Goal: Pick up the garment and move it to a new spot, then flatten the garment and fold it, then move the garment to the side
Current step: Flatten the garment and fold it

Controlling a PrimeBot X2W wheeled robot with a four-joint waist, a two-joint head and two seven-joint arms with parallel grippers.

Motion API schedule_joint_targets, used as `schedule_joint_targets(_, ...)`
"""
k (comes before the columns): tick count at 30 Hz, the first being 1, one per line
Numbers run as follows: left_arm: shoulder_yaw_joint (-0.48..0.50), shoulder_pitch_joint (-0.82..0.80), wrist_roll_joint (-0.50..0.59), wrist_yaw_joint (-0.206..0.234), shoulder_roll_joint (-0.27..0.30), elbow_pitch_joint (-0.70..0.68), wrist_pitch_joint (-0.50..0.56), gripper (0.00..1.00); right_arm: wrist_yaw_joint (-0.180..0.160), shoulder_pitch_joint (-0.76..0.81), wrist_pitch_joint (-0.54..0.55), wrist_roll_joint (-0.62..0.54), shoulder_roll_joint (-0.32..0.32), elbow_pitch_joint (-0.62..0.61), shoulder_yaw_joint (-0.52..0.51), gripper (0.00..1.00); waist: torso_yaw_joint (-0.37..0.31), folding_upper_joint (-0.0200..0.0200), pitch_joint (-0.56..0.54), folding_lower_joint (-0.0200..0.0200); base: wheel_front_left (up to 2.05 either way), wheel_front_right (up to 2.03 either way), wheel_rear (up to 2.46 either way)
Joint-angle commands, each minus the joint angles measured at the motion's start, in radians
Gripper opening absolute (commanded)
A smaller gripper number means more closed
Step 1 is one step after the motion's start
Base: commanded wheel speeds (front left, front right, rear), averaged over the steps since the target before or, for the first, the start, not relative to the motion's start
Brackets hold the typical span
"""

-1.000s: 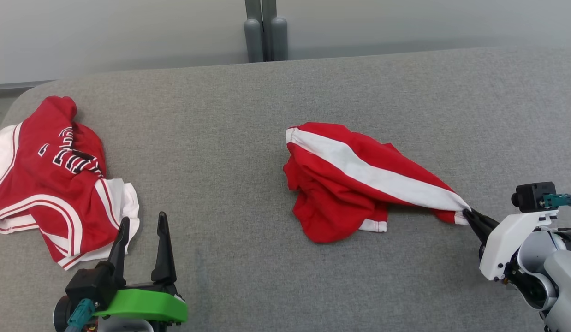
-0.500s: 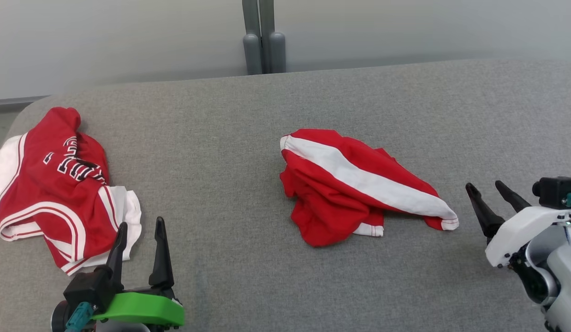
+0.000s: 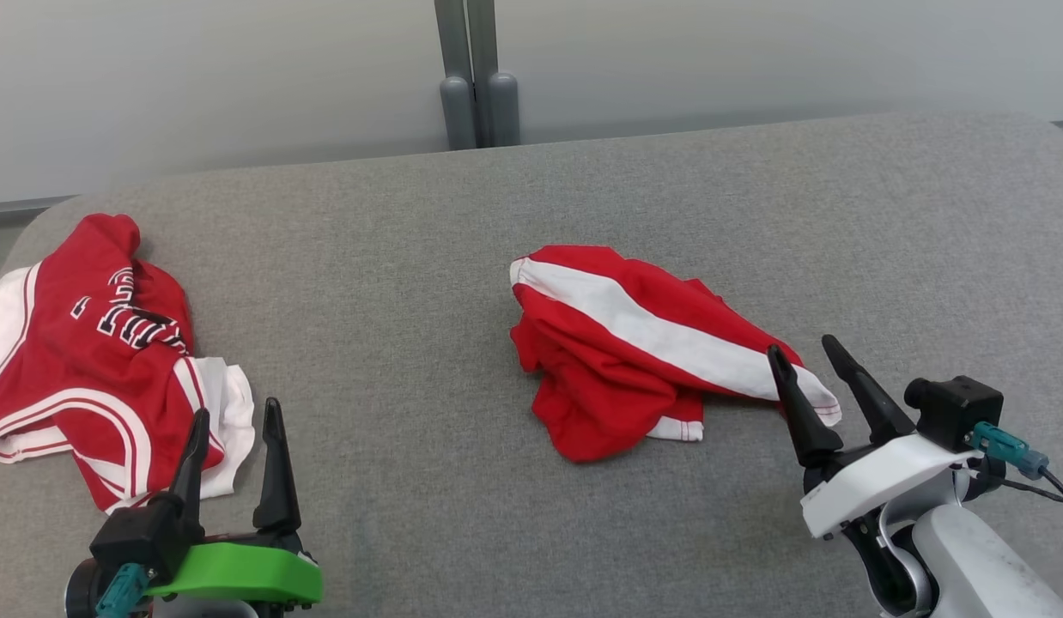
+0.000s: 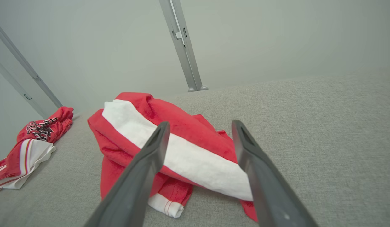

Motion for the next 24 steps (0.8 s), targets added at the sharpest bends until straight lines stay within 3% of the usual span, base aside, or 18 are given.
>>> schedule_joint_targets(1,-0.002,0.0,0.006,0.007,0.009,-0.009,0.006,1.0,0.0,0.012,-0.004,-0.013,0.005,-0.009,-0.006,1.0,-0.003,0.0,0.005,0.0,0.0,0.0,0.0)
schedule_joint_targets(8,-0.067,-0.09,-0.028,-0.042,0.016,-0.037,0.147,1.0,0.0,0.012,-0.004,-0.029,0.005,-0.018,-0.032,1.0,-0.014,0.0,0.029,0.0,0.0,0.0,0.0)
schedule_joint_targets(14,-0.165,-0.254,-0.191,-0.097,0.067,0.002,0.459,1.0,0.0,-0.021,-0.004,-0.031,0.0,-0.016,-0.03,1.0,-0.053,0.0,0.051,0.0,0.0,0.0,0.0)
schedule_joint_targets(19,-0.262,-0.411,-0.414,-0.103,0.186,-0.004,0.749,1.0,0.0,-0.051,-0.004,-0.029,0.007,-0.022,-0.032,1.0,-0.113,0.0,0.084,0.0,0.0,0.0,0.0)
schedule_joint_targets(24,-0.31,-0.526,-0.563,-0.104,0.285,0.007,0.915,1.0,0.0,-0.074,-0.004,-0.022,0.024,-0.035,-0.039,1.0,-0.18,0.0,0.136,0.0,0.0,0.0,0.0)
